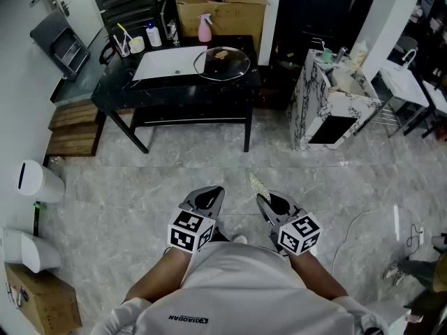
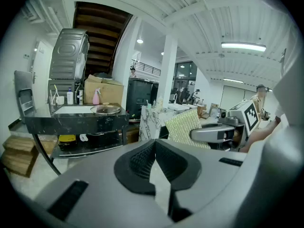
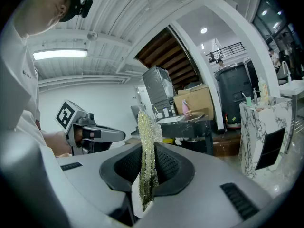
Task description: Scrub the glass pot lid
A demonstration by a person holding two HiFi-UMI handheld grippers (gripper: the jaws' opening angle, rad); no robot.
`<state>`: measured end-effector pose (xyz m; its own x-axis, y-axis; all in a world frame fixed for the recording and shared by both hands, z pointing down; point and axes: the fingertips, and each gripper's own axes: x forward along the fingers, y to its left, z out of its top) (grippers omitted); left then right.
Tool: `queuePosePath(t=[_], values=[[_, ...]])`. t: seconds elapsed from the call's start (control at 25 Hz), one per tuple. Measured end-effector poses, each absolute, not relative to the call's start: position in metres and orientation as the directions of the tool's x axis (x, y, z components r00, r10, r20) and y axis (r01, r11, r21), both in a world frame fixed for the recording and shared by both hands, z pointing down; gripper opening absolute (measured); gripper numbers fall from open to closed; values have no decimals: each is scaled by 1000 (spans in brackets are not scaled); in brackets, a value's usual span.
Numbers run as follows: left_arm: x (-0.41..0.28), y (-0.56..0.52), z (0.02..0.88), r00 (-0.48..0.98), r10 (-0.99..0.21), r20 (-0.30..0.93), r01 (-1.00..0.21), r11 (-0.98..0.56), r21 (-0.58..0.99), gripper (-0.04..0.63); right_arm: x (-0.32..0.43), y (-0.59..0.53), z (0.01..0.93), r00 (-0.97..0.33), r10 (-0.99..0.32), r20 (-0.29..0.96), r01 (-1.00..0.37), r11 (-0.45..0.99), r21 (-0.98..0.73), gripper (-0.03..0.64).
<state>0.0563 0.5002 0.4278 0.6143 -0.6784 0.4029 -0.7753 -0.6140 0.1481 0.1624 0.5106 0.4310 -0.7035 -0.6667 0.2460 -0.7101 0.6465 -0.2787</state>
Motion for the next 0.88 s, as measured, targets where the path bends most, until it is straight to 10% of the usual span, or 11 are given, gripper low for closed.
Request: queuePosePath(t=[0.88], values=[[43, 466, 458, 590, -670, 450, -805, -533, 260, 15, 165, 476, 441, -715, -648, 262, -698, 639, -325, 81]])
